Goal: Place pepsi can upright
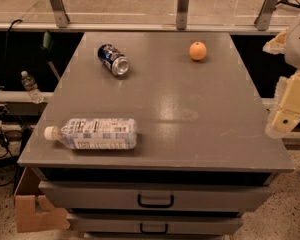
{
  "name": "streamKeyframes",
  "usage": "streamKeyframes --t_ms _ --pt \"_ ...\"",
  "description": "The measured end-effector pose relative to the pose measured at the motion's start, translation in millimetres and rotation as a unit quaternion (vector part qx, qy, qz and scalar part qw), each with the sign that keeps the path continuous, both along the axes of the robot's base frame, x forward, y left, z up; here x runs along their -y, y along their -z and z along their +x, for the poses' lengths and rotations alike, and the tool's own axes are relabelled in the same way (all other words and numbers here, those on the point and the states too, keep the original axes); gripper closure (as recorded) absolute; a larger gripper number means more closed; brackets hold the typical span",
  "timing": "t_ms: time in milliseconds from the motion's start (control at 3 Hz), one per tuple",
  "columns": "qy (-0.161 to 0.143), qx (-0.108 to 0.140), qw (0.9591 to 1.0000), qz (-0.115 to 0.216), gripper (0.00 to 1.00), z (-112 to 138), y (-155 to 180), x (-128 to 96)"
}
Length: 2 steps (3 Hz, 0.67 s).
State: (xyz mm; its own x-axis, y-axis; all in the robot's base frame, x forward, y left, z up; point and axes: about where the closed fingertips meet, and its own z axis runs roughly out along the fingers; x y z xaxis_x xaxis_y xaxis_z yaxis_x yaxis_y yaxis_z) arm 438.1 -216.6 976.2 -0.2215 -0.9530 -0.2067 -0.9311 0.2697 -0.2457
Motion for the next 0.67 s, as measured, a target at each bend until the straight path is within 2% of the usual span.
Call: streamKeyframes --t_ms 667 --pt "-0.009 0.009 0.9999 0.01 0.0 9.6 -2.8 -7.4"
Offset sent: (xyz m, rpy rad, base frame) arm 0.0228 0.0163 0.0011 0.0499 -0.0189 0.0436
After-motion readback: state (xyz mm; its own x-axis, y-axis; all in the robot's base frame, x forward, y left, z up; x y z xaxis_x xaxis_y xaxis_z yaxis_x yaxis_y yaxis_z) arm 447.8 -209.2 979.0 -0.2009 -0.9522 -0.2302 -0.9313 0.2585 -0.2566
